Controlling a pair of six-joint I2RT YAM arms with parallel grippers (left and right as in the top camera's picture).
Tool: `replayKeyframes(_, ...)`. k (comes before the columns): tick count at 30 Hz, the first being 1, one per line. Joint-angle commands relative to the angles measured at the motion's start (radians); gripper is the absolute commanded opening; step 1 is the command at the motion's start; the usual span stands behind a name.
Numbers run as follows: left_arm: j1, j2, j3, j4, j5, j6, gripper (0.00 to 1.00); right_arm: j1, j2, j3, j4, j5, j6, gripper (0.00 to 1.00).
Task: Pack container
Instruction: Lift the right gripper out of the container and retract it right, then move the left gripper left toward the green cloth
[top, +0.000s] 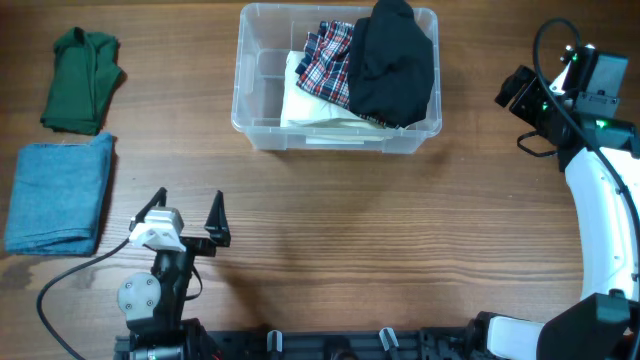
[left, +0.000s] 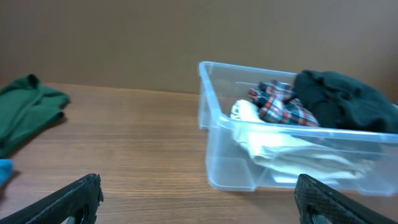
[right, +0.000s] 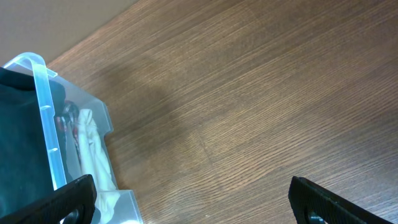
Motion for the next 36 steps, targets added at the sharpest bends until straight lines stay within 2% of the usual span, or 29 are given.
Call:
replayKeyframes(1, 0.005, -0.007, -0.003, 0.006, 0.072, -0.021, 1.00, 0.000, 0.011, -0.001, 0.000, 0.024, 0.012, 1.00)
replayKeyframes(6, 0.005, 0.051, 0.072, -0.032, 0.069, -0.047, 1.00, 0.000, 0.011, -0.001, 0.000, 0.024, 0.013, 1.00)
replayKeyframes(11, 0.005, 0.312, 0.290, -0.071, 0.076, -0.047, 1.00, 0.000, 0.011, -0.001, 0.000, 0.024, 0.013, 1.00)
replayKeyframes(14, 0.005, 0.524, 0.496, -0.192, 0.075, -0.035, 1.00, 0.000, 0.011, -0.001, 0.000, 0.024, 0.013, 1.00)
replayKeyframes(20, 0.005, 1.005, 1.052, -0.610, 0.079, 0.069, 1.00, 0.000, 0.011, -0.001, 0.000, 0.024, 0.013, 1.00)
replayKeyframes(23, 0.005, 1.191, 1.275, -0.732, 0.106, 0.070, 1.00, 0.000, 0.011, -0.001, -0.001, 0.024, 0.013, 1.00)
replayKeyframes(26, 0.005, 1.305, 1.377, -0.741, 0.116, 0.069, 1.00, 0.000, 0.011, -0.001, 0.000, 0.024, 0.013, 1.00)
replayKeyframes(31, 0.005, 1.415, 1.415, -0.588, 0.071, 0.057, 1.00, 0.000, 0.011, -0.001, 0.000, 0.024, 0.013, 1.00)
replayKeyframes(36, 0.005, 1.527, 1.448, -0.558, -0.212, 0.036, 1.00, 0.000, 0.011, -0.001, 0.000, 0.024, 0.013, 1.00)
